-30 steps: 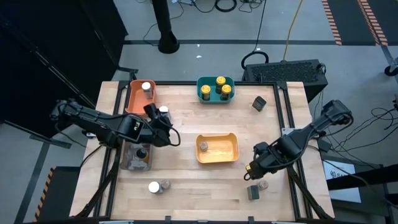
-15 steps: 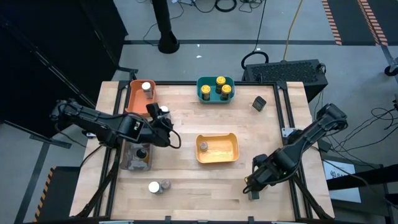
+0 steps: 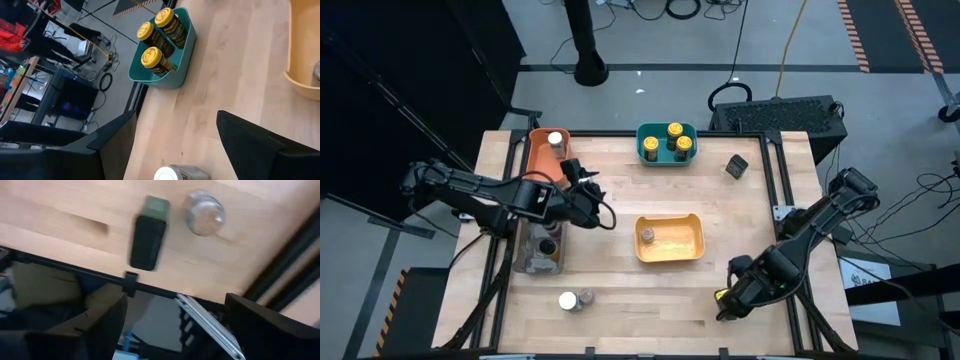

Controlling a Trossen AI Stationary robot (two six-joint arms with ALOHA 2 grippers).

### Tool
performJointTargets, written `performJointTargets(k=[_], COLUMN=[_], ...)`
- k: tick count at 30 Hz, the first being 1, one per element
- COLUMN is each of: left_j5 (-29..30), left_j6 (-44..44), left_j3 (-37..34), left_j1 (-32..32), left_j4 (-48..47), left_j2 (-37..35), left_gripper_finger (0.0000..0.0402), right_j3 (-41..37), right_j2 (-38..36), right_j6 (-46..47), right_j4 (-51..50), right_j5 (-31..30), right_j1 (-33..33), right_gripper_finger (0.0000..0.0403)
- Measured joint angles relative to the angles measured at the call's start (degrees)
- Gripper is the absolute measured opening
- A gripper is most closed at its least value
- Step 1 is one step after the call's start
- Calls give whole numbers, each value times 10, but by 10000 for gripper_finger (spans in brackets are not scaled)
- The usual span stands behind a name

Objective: Sort spices by type
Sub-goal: Put the bottom black seasoning can into the black bin

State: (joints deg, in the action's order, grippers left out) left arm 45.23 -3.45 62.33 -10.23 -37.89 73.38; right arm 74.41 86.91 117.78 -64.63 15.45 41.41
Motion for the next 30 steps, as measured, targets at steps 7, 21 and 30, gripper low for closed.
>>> performJointTargets(k=[7, 21, 30], left_j5=[-39, -383, -369], left_j6=[0, -112, -135], left_j3=[0, 0, 0], left_j1=[1, -10, -6], left_j4=[-1, 140, 164], left_j2=[0, 30, 45], left_gripper_finger=[283, 283, 283], right_j3=[0, 7, 7], right_j2=[8, 54, 105], right_j6=[1, -23, -49], right_j4=[27, 74, 76], right_j5=[-20, -32, -31], right_j1=[0, 12, 5], right_gripper_finger=[320, 320, 320])
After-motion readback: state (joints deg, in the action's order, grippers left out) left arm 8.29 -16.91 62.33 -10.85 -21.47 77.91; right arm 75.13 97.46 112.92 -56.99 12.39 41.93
